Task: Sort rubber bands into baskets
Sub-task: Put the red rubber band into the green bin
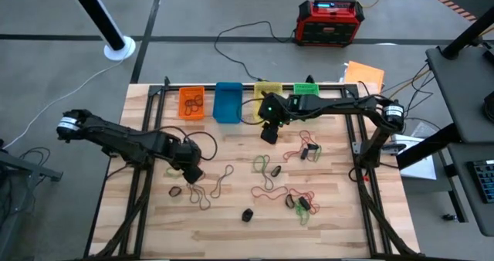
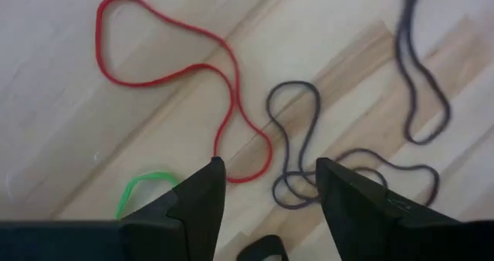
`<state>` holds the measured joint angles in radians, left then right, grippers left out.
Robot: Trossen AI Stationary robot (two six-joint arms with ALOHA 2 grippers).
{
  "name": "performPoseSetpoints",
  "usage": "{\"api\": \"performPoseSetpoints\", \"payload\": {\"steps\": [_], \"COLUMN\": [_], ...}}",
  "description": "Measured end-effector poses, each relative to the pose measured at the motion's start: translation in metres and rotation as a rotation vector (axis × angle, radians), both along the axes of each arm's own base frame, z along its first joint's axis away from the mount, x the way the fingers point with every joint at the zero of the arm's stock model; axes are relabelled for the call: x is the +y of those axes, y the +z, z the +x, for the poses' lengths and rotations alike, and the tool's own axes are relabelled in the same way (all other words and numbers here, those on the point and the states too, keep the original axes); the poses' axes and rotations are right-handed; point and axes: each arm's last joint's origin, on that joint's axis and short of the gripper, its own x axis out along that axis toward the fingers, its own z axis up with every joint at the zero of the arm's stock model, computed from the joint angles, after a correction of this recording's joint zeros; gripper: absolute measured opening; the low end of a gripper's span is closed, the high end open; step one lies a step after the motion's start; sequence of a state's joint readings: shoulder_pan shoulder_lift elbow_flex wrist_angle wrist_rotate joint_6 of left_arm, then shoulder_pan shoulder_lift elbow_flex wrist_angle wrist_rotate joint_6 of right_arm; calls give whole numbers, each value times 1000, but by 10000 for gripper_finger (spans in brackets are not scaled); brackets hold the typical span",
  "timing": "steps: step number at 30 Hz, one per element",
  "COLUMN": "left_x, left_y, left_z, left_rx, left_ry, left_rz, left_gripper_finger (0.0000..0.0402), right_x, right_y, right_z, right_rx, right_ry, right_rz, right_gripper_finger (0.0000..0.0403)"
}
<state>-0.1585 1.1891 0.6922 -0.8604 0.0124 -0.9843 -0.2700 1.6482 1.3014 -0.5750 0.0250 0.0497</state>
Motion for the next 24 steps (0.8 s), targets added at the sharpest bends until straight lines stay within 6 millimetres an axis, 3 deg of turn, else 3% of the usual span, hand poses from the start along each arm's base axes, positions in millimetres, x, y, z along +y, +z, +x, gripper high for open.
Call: {"api": "performPoseSetpoints", "payload": {"steps": [7,13,24], "left_x": [-1,-1,-4], "left_y": [-11,-19,-26], "left_z": [5,9,14], "left_rx": [64,102,103], "left_ry": [5,-6,-34], "left_rz": [11,23,109], "left_gripper_finger": [204,213,213], "right_x": [24,30,36], "right_y": [12,19,-12], "right_z": [-3,-5,-32], "right_rx": [-10,-31,87], "right_ry": [70,85,36], "right_rz": [-6,-12,47], "right_gripper_finger": [148,144,139]}}
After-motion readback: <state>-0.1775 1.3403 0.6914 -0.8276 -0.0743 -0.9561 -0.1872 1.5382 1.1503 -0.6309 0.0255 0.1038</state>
